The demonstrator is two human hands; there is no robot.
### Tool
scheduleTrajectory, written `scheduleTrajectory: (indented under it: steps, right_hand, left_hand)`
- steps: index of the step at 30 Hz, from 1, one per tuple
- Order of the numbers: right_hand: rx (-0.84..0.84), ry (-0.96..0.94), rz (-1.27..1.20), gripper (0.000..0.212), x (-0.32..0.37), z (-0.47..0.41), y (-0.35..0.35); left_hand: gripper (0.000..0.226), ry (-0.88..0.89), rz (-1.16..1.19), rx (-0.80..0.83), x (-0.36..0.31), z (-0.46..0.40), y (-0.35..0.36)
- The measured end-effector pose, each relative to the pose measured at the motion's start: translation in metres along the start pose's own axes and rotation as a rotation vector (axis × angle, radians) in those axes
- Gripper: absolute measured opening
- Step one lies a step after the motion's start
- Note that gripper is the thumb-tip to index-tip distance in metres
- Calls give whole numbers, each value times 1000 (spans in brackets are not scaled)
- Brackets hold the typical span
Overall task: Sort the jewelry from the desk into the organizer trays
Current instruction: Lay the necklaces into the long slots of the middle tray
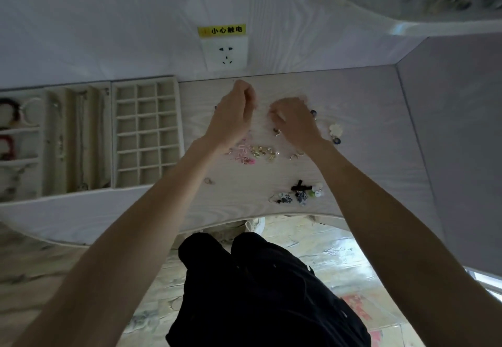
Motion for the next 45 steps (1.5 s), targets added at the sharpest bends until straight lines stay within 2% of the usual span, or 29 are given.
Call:
scheduleTrajectory:
  steps: [3,5,8,11,13,17,20,23,26,29,32,35,39,45]
  right_hand:
    - [-60,2,-386,22,13,14,-25]
    - [-96,-56,-477,20,35,24,-43]
    - [-145,-145,-513,13,63,31,-62]
    - [-77,-178,-429,7,84,27,-60]
    - [-28,-194,-301,6,100,24,-50]
    - [140,-215,-76,10,132,10,-2]
    - [291,-213,-146,8,151,6,29]
    - [351,-197,-250,10,175,-2,51]
    - [360,-124,-456,9,195,-17,68]
    - [363,-76,-585,8,227,-36,92]
    - [345,-56,-605,4,253,-56,109]
    - [298,-60,-659,11,283,-79,121]
    - [213,-91,-619,16,313,-113,120]
    - [136,-235,-357,15,353,-150,121]
  left_hand:
    - [19,-125,486,-88,12,16,-24]
    - [22,-99,808,-127,9,26,-39]
    - [21,-79,937,-129,6,39,-63]
    - [39,-168,685,-87,24,57,-88]
    - [49,-216,491,-126,38,71,-104]
    - [27,-320,201,-219,71,109,-128]
    - [14,-420,397,-329,117,147,-147]
    - [26,-447,615,-404,156,196,-174]
    - [43,-378,690,-396,173,238,-200]
    - [42,-401,692,-482,203,284,-227]
    - [30,-515,434,-576,220,320,-243]
    - [13,-543,245,-582,223,335,-246]
    - [8,-574,89,-576,227,335,-243]
    - [6,-515,18,-479,225,312,-233]
Point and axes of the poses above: each hand's wrist, its own z-axis away from the middle knuckle, its own y-axis out of the palm, x = y × z, the point moved 9 cm from there along -z, towards the middle knuckle, and after that the axes turned 11 degrees about x, right-handed, at the moved point
